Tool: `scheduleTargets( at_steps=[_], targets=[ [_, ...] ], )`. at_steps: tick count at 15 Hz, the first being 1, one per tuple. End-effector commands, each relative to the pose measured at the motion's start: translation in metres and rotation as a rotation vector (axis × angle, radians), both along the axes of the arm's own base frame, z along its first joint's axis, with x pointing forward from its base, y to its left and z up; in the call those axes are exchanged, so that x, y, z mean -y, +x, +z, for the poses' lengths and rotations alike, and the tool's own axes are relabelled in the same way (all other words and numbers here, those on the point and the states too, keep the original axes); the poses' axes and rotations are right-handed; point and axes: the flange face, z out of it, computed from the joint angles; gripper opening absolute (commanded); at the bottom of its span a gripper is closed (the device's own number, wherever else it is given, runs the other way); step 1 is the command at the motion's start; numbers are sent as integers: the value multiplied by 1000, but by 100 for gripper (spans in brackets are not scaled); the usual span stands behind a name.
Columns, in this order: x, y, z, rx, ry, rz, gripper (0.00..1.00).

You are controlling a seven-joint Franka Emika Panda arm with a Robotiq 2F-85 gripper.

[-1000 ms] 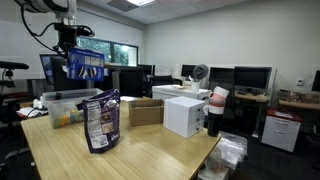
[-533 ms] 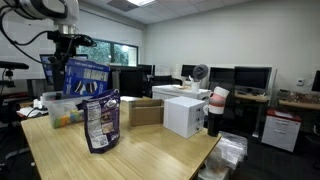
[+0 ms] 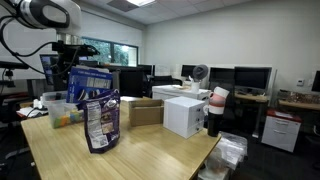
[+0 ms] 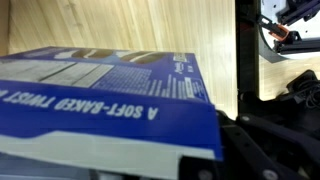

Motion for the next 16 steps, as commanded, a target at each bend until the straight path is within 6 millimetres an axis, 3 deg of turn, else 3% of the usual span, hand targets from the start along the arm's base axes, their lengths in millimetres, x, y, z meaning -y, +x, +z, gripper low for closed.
scheduleTargets(
  at_steps=[1, 9, 16],
  targets=[
    [-5, -1, -11, 13, 10, 82, 4],
    [24, -8, -47, -23, 5, 29, 5],
    [42, -7, -66, 44, -102, -21, 4]
  ],
)
